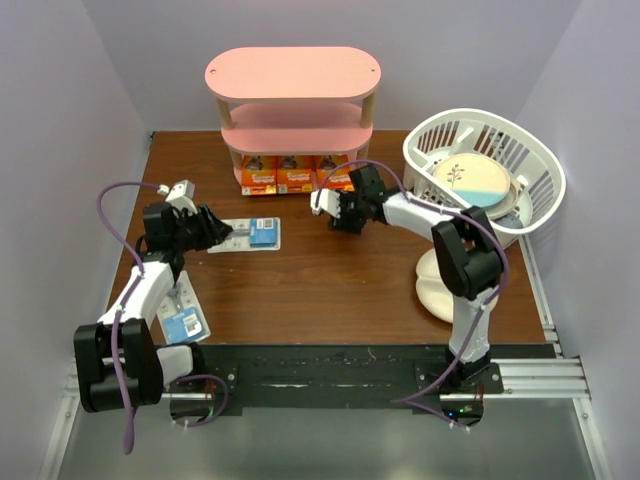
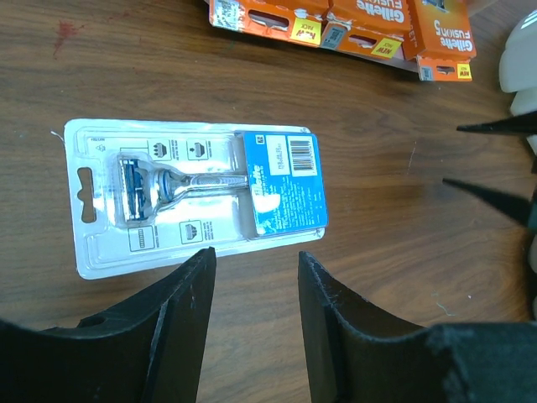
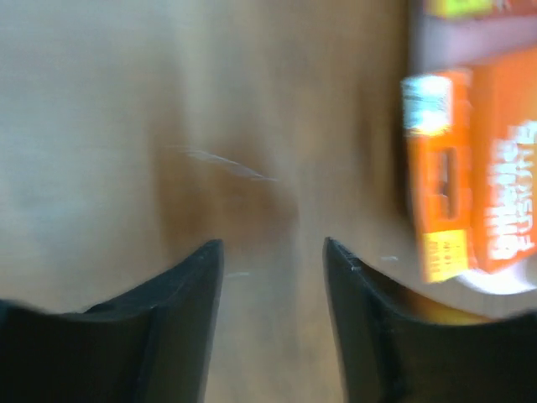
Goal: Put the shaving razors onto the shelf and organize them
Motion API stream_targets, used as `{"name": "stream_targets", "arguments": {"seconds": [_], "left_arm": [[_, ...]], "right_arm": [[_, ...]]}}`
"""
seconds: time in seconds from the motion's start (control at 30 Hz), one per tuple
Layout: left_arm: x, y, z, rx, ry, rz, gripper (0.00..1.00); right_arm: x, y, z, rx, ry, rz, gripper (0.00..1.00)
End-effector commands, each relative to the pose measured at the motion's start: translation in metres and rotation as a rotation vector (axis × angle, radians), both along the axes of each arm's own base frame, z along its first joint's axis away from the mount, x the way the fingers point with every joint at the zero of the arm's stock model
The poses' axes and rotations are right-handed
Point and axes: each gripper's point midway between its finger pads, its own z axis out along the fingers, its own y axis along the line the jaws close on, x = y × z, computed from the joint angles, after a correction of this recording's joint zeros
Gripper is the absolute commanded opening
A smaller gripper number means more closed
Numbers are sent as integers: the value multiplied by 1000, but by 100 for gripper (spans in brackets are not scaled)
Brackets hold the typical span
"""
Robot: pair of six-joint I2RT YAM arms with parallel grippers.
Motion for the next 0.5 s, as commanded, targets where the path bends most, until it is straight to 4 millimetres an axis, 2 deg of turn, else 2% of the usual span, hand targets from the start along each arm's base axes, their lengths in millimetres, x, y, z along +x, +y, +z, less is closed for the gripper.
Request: {"name": "stream_targets", "arguments": {"seconds": [0.0,0.07,0.1,0.13,0.17,0.23,0.33,0.47], "left_arm": [[7,3,14,-14,-60,17,49],[5,2,11,-18,-47,19,49],[3,1,10,-22,-40,13,50],[4,-1,12,-22,-48,0,50],[4,-2,14,-24,-51,-15,51],[1,-8,11,-32,-44,-42,52],[-5,-32,3,-41,-56,-115,53],[-8,-80,11,-38,-129,-280,53]], "right_arm": [[-7,41,50,143,-246,91,72],[-5,51,54,155,-350,90,99],[-3,54,54,144,-390,93,99],[0,57,46,127,-405,90,99],[7,61,54,133,-444,56,99],[12,65,53,152,-416,15,99],[21,68,68,219,-370,-97,99],[18,74,81,301,-296,-187,99]]}}
